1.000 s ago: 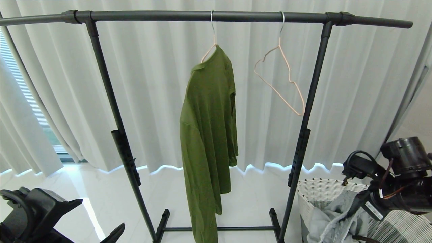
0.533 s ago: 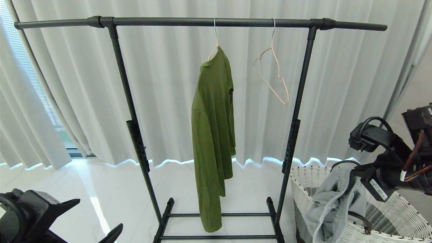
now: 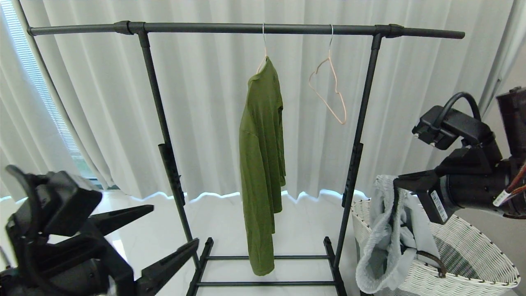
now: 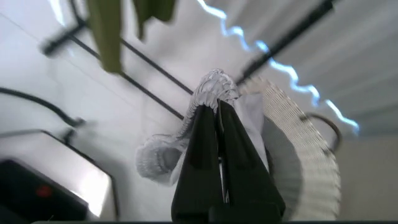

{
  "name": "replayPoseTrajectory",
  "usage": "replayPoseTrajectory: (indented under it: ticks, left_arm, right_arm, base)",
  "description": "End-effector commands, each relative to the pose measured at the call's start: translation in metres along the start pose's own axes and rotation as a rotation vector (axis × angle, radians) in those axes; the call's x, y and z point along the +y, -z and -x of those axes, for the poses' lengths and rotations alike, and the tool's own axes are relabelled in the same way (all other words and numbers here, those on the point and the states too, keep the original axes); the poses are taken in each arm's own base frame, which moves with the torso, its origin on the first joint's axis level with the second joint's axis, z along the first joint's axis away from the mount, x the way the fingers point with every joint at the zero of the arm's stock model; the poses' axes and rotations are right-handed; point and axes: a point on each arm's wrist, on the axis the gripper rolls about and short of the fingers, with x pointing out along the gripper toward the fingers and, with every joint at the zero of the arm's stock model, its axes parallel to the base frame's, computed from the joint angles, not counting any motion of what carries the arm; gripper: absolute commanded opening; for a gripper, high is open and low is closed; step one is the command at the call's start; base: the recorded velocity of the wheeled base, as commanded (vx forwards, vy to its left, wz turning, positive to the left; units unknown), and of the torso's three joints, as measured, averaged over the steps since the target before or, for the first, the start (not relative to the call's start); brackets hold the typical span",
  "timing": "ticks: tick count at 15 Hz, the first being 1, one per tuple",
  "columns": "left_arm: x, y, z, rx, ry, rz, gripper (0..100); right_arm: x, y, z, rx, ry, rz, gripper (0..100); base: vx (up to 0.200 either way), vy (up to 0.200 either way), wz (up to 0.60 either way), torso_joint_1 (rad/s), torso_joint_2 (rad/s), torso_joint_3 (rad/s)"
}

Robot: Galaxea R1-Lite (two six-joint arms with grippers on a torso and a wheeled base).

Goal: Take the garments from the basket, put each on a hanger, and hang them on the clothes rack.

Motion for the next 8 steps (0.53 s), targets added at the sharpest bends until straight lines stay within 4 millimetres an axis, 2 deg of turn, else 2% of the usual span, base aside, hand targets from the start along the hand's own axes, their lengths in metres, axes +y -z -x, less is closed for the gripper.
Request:
replayPoseTrajectory:
  ticks: [1,3,5,8]
  left_arm:
    - [-0.027,-0.016,-0.046,0.079,0.139,0.007,100]
    - [-0.043,-0.013,-0.066,0.144,0.189,0.024,100]
    - [-0.071,-0.009,-0.093,0.224,0.262,0.065,100]
    - [-0.084,-0.01,-0.12,0.268,0.274,0.128,100]
  right_arm:
    - [0.016,-0.017,0.006,-0.066,-0.07,-0.003,0]
    - [0.025,-0.024,0.01,-0.097,-0.113,-0.009,0]
    - [0.036,-0.033,0.018,-0.136,-0.169,-0.019,0]
    - [0.039,-0.038,0.024,-0.161,-0.19,-0.026,0]
  base:
    - [0.0,0.0,0.0,0.0,0.0,0.0]
    - [0.0,0.0,0.0,0.0,0.0,0.0]
    - [0.0,0.0,0.0,0.0,0.0,0.0]
    - [0.0,0.0,0.0,0.0,0.0,0.0]
